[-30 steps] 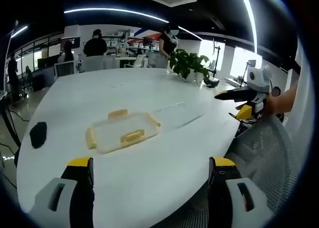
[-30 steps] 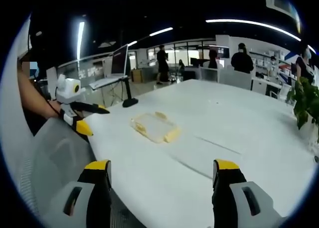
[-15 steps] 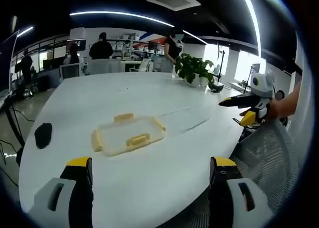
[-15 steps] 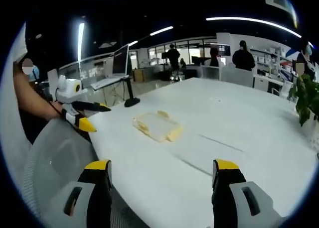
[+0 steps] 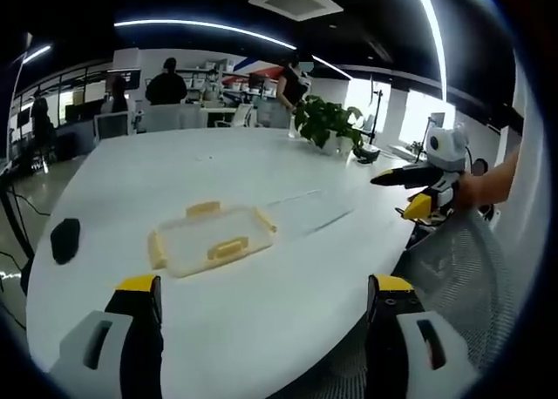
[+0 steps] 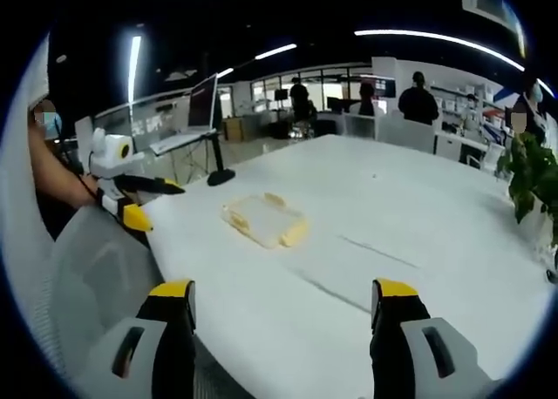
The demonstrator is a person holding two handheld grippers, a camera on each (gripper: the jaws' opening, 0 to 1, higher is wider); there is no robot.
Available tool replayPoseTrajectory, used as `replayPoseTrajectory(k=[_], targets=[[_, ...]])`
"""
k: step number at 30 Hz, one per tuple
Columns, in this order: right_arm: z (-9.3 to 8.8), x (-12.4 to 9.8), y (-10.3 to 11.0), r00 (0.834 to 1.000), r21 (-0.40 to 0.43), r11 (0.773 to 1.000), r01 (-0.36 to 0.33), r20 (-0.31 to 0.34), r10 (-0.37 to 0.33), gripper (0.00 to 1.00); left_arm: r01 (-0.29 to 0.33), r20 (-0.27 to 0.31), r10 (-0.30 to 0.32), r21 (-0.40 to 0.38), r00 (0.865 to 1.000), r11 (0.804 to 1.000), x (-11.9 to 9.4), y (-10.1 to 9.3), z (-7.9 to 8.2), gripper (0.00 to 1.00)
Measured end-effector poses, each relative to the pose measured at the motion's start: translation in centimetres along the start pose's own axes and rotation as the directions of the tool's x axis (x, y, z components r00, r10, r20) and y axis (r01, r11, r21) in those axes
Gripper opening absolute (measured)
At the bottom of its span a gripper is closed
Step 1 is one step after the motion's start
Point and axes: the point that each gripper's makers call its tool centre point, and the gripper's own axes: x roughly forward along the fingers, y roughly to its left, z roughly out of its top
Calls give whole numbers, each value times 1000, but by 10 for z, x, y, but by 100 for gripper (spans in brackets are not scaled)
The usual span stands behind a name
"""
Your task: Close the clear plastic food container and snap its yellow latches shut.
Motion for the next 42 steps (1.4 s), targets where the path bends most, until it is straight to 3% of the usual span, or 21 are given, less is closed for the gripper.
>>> replayPoseTrajectory(k=[5, 14, 22, 42], targets=[[-1, 1, 3, 1000, -24, 1000, -13, -20, 12, 83, 2, 6, -2, -24, 1000, 1000, -2, 1, 1, 99], [6, 11, 7, 998, -86, 995, -49, -47, 45, 80, 24, -17, -23, 12, 1000, 1000, -4, 0, 1, 97], [9, 20, 9, 995, -96, 992, -76, -64, 70, 78, 34, -33, -34, 3, 999, 999, -3, 11, 0, 94], [16, 44, 11, 982, -152, 976, -154, -129, 135, 75, 105, -100, -98, 65, 990, 992, 7, 31, 2, 90]])
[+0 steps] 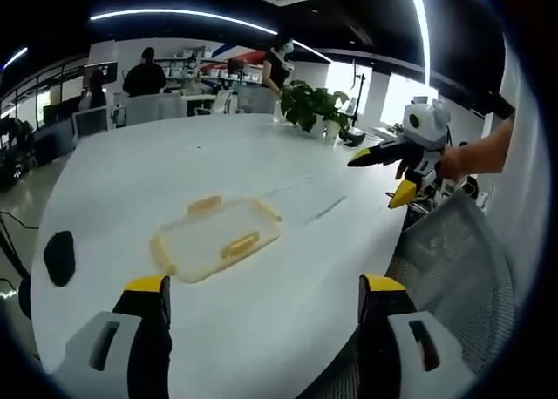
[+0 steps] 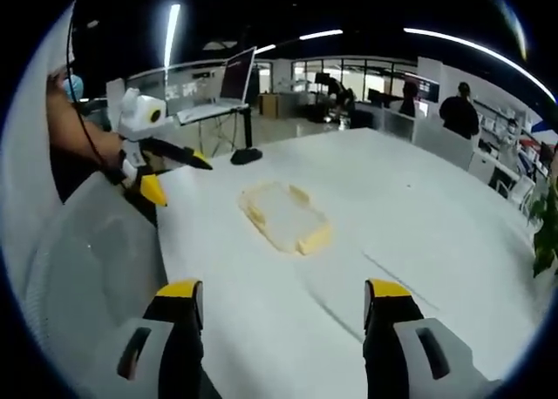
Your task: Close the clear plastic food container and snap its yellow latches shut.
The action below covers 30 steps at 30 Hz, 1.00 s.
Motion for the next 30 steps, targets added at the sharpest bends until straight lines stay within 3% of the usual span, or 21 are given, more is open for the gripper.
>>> replayPoseTrajectory(k=[13, 30], targets=[[3, 15, -6, 999, -64, 997, -36, -41, 34, 73, 19, -49, -16, 56, 999, 998, 6, 19, -1, 88], [4, 42, -8, 989, -155, 981, -116, -107, 100, 71, 89, -135, -73, 115, 988, 989, 19, 34, -11, 83]])
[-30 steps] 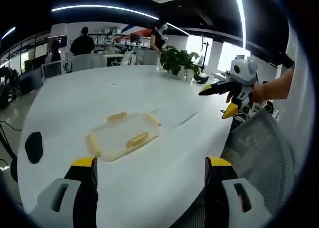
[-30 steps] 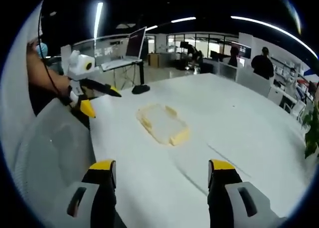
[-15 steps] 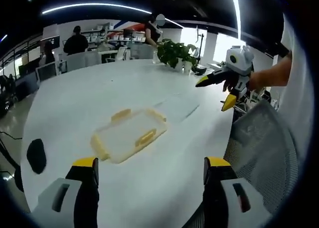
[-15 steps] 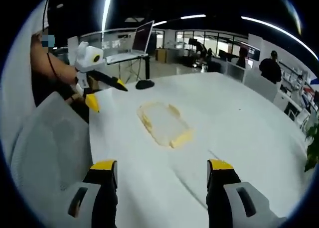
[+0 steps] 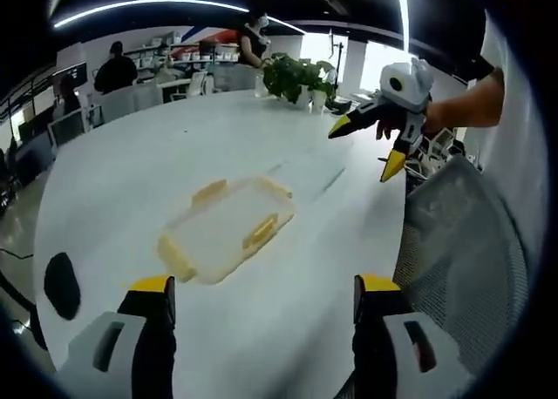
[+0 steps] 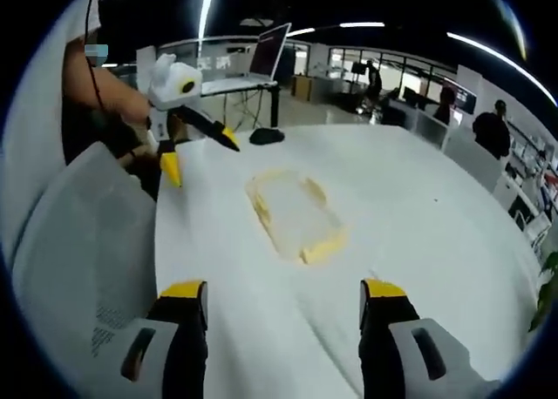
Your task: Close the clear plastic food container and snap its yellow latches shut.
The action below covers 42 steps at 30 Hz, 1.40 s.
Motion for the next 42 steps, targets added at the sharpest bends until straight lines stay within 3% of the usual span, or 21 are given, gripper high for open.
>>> replayPoseTrajectory(k=[24, 42], targets=[[15, 35, -9, 998, -87, 994, -59, -39, 56, 67, 64, -92, -55, 104, 994, 992, 7, 23, -5, 76], [16, 61, -19, 991, -142, 984, -110, -89, 98, 66, 98, -168, -67, 180, 983, 979, 13, 55, -9, 72]])
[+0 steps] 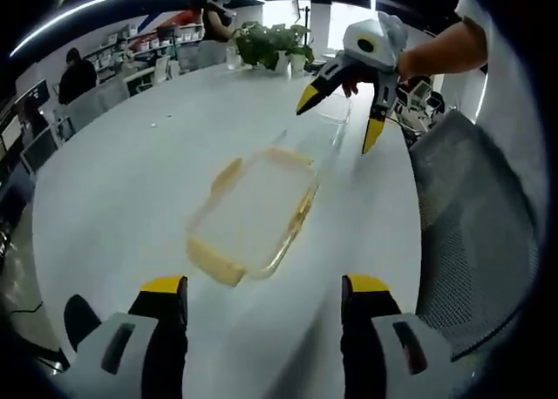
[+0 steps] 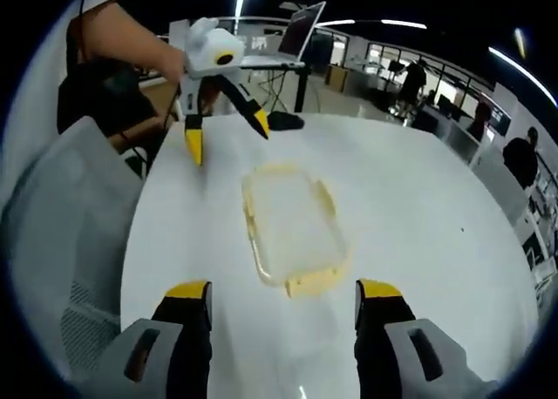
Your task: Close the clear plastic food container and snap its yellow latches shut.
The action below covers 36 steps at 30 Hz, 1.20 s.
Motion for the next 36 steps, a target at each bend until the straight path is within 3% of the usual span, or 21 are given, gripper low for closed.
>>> replayPoseTrajectory(k=[17, 28, 36], targets=[[-6, 17, -13, 998, -41, 999, -34, -58, 31, 66, 52, -58, -49, 65, 997, 997, 17, 13, -6, 69], [-4, 27, -15, 997, -57, 997, -42, -67, 38, 65, 35, -53, -31, 76, 998, 997, 20, 24, -3, 67], [-3, 34, -22, 994, -91, 994, -55, -95, 47, 64, 52, -90, -40, 137, 995, 989, 27, 28, -4, 66]])
